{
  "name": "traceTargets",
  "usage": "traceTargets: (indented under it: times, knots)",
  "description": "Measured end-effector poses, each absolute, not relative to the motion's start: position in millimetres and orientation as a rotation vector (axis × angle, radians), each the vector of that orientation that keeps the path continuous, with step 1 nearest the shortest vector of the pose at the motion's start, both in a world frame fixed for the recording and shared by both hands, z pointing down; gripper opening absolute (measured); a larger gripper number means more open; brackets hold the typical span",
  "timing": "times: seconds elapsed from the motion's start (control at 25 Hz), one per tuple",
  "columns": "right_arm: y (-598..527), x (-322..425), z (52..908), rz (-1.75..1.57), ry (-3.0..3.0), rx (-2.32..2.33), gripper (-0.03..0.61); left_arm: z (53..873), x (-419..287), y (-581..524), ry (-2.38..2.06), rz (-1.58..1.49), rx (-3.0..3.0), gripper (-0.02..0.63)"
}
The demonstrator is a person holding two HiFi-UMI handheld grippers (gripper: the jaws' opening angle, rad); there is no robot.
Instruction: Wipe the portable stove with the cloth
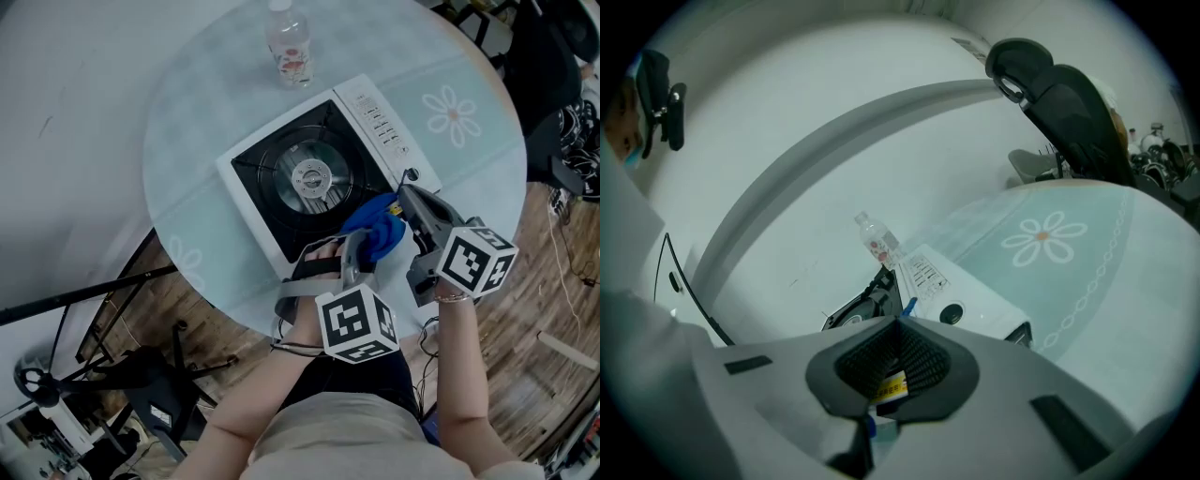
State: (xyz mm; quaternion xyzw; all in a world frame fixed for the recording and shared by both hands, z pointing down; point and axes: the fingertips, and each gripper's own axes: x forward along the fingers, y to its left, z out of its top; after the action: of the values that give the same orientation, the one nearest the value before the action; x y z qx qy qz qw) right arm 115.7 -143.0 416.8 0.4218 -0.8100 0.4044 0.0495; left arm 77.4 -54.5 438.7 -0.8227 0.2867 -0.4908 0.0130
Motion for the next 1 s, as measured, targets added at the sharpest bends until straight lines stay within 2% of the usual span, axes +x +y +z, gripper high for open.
traceTargets:
  times: [0.28, 1.0]
  knots:
    - [-131.2, 111.6, 392.6, 1.129, -2.549, 1.267, 0.021, 438.4, 76.6, -54.6, 0.894, -1.522, -2.561, 0.091]
    - [-85.0, 85.4, 398.8, 0.951, -2.469, 1.246, 0.025, 439.6, 47.4, -33.4, 0.918, -1.547, -2.505, 0.091]
